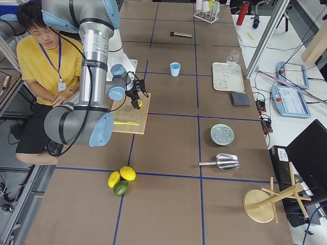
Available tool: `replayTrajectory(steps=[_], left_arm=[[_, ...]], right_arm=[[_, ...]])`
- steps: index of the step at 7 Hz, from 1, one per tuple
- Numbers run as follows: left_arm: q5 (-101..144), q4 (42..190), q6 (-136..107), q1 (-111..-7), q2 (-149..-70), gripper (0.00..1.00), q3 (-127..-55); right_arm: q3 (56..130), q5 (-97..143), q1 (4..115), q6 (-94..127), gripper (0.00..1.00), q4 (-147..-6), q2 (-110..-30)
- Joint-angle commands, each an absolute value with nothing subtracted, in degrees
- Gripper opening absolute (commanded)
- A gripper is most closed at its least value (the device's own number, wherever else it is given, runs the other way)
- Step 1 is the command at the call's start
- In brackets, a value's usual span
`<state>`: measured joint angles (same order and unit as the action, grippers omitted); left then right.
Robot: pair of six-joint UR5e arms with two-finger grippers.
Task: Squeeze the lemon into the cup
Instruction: 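Grasp the lemon slice with the right gripper and lift it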
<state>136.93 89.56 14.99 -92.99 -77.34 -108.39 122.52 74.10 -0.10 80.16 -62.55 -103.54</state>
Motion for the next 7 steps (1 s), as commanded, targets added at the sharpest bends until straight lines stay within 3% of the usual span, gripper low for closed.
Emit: replayTrajectory(steps=[1, 2, 4, 7], left_arm=[[136.9, 89.6, 14.9, -93.0, -77.3, 1.00, -108.4], [136.9, 89.6, 14.9, -93.0, -77.3, 1.00, -108.4], [136.9, 89.6, 14.9, -93.0, -77.3, 1.00, -108.4], [136.9, 89.6, 14.9, -93.0, -77.3, 1.00, -108.4]], right_arm=[[122.5, 74.1, -0.2, 80.2, 0.90, -62.7, -103.4], [122.8, 74.3, -0.1, 80.2, 0.71, -62.7, -103.4], [123.1, 74.3, 0.3, 80.2, 0.00, -62.7, -103.4], [125.8, 74.4, 1.0, 80.1, 0.00, -62.8, -104.1]])
